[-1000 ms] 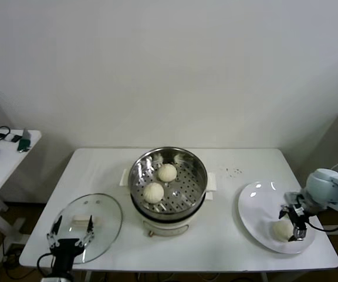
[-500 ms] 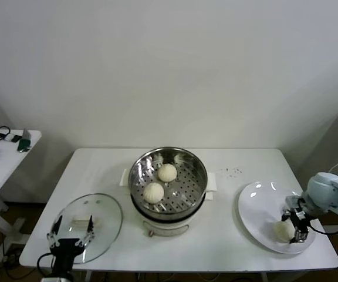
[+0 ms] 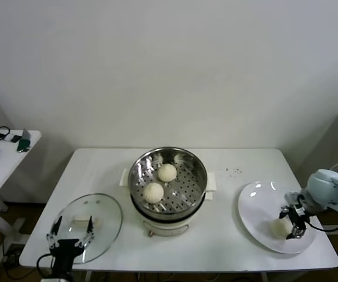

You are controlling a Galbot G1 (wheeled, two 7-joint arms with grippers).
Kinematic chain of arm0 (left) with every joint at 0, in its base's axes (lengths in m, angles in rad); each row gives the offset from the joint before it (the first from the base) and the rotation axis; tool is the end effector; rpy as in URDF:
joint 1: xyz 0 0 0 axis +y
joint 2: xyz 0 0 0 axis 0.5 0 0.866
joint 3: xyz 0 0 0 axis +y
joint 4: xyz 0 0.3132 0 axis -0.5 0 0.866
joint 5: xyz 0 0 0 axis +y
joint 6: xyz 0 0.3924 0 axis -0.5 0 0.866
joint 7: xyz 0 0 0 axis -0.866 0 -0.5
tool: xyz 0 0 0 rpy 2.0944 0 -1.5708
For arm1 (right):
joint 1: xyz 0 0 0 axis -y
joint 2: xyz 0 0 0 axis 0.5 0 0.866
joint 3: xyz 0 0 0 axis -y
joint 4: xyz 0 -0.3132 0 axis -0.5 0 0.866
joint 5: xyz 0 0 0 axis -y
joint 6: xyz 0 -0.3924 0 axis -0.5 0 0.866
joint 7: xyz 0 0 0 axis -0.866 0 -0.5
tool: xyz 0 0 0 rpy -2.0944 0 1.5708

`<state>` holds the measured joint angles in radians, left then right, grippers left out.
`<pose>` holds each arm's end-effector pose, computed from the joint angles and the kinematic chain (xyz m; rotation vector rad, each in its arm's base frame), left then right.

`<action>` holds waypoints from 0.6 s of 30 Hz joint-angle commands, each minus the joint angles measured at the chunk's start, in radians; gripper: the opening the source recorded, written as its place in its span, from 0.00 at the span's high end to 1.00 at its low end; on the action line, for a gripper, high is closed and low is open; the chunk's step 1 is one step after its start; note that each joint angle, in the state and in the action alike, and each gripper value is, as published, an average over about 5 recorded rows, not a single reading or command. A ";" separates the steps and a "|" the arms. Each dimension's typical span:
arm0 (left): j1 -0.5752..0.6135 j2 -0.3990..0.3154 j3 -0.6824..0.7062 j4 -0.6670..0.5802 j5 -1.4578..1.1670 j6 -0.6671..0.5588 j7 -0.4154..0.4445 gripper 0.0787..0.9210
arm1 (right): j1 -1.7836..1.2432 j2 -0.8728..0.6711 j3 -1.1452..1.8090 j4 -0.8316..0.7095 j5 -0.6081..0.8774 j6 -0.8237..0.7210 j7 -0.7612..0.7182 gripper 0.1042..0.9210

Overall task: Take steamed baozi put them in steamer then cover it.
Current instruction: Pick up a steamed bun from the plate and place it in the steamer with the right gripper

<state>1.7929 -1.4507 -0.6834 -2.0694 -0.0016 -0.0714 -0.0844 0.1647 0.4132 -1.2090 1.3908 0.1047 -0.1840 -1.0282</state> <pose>0.1698 0.0695 -0.3176 0.2048 -2.9629 -0.2954 0.4490 -0.1982 -0.2349 1.2574 -1.2496 1.2060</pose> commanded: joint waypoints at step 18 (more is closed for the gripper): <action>0.003 0.010 0.002 0.000 -0.017 -0.003 0.001 0.12 | 0.937 0.580 -0.452 0.035 0.112 0.479 -0.070 0.28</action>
<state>1.7979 -1.4421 -0.6849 -2.0725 -0.0174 -0.0759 -0.0841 0.8362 0.7294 -1.6036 1.4099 0.1934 0.0995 -1.0815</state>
